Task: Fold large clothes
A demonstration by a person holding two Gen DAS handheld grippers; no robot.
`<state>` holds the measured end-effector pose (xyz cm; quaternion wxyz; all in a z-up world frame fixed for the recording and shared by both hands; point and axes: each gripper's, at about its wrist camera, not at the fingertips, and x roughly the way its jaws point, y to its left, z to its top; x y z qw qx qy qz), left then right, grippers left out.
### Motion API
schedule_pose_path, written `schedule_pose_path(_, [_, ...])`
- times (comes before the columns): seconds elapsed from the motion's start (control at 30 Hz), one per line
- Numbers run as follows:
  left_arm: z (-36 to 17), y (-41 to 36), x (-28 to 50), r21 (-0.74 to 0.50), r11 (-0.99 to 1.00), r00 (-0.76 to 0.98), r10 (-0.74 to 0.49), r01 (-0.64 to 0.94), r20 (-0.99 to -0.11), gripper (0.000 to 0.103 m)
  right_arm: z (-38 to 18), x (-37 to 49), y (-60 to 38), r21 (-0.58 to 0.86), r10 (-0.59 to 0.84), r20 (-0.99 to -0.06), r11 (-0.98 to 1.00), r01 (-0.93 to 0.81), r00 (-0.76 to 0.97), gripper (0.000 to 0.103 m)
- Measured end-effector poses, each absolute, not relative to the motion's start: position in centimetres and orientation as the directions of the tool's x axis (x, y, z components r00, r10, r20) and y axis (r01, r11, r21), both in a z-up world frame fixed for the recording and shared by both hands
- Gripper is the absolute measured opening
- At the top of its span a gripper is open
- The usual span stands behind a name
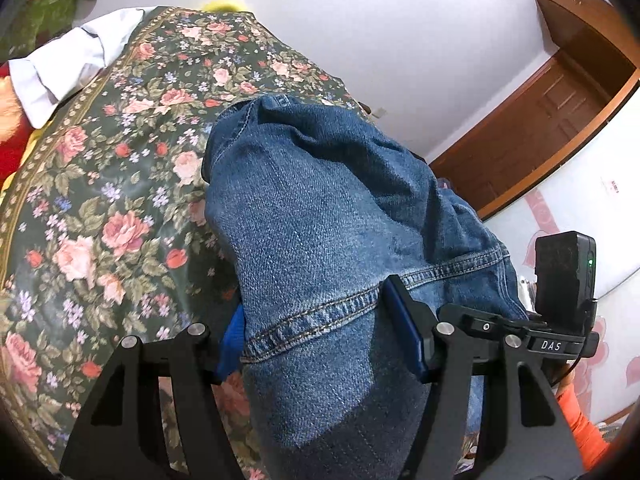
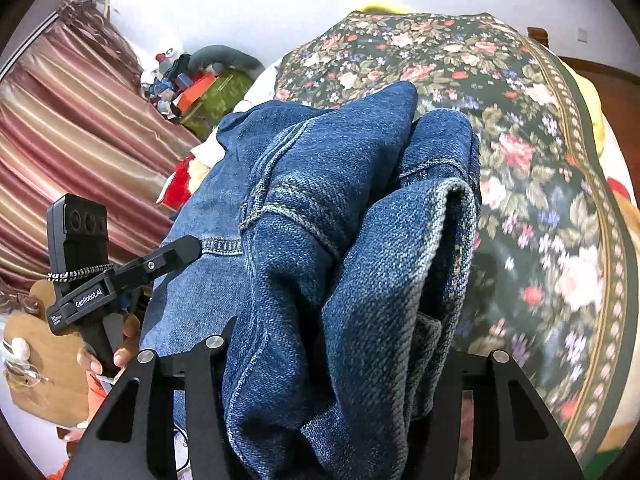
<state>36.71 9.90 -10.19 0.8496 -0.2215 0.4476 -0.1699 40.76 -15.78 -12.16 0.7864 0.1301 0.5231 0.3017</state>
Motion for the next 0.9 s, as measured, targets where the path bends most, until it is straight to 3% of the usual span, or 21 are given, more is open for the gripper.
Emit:
schedule_pose_path(0.33, [-11.8,15.9,33.1,-0.495,0.869,0.563,-0.412,0.005,-0.716,0.064,-15.0,38.4,-9.0,0.561,0.649,-0.731,0.748,-0.354,0.212,0.05])
schedule_pose_path(0.6, [-17.1,22.2,32.0,-0.509,0.847,0.546,-0.357,-0.152,-0.758,0.064,-19.1,38.5,-2.1,0.531,0.616,-0.775,0.756,-0.381,0.142,0.05])
schedule_pose_path(0.67, [-18.6,23.2,31.9,-0.5,0.845,0.537,-0.337,-0.189,-0.773,0.061,-20.5,38.7,-0.7,0.51,0.592,-0.797,0.765,-0.394,0.119,0.05])
schedule_pose_path(0.73, [-19.8,23.7,31.7,-0.463,0.863,0.529,-0.301,-0.204,-0.793,0.048,-21.6,38.5,0.6,0.459,0.553,-0.824,0.778,-0.429,0.122,0.051])
schedule_pose_path(0.9, [-21.1,23.8,30.8,-0.425,0.886,0.527,-0.275,-0.187,-0.804,0.049,-22.4,37.3,1.8,0.328,0.487,-0.854,0.777,-0.538,0.182,0.059])
